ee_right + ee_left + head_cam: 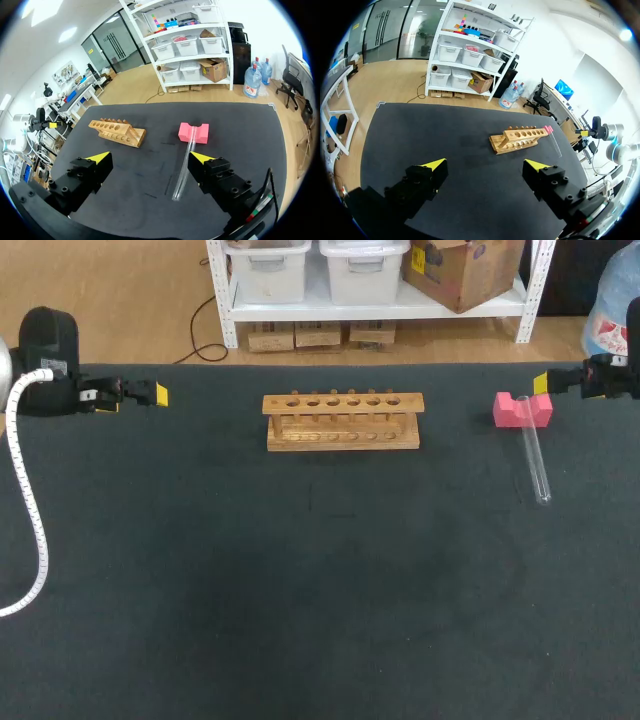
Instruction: Grasp the test tube, adjust it, and insert it.
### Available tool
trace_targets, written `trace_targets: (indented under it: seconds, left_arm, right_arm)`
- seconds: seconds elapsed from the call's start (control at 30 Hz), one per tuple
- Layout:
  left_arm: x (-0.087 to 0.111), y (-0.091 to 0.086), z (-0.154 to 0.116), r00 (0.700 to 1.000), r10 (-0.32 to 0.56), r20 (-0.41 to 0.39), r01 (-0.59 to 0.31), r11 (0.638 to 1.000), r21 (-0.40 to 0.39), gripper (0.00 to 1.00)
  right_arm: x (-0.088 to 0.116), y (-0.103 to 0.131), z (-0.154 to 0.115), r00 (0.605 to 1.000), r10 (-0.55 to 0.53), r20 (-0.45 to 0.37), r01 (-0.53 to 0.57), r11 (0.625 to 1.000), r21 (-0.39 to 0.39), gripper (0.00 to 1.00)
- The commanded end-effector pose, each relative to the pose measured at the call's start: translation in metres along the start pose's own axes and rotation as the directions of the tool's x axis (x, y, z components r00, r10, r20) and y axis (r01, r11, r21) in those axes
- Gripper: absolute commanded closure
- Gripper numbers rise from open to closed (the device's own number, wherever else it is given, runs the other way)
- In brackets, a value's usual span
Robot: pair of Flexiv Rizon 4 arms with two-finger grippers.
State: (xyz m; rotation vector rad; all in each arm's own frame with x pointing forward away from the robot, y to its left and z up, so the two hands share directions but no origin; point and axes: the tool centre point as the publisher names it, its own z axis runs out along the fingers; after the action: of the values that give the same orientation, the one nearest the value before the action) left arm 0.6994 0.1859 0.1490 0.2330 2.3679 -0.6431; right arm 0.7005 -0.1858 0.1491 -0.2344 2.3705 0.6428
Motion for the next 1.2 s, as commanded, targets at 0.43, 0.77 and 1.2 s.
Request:
trace_targets:
  seconds: [0.43,0.77,1.2]
  left_arm:
    - [-0.001,-0.002,0.000,1.000,-0.002,-0.006,0.002,1.000,-0.009,0.00]
    - [-0.001,-0.002,0.000,1.000,-0.002,-0.006,0.002,1.000,-0.009,0.00]
    - [-0.049,-0.023,0.044,0.925,0.380,-0.020,-0.364,0.899,0.245,0.00]
  right_arm:
    - [0.000,0.000,0.000,1.000,0.000,-0.001,0.000,1.000,0.001,0.00]
    - [0.000,0.000,0.000,1.000,0.000,-0.001,0.000,1.000,0.001,0.00]
    - [0.000,0.000,0.000,1.000,0.000,-0.001,0.000,1.000,0.001,0.00]
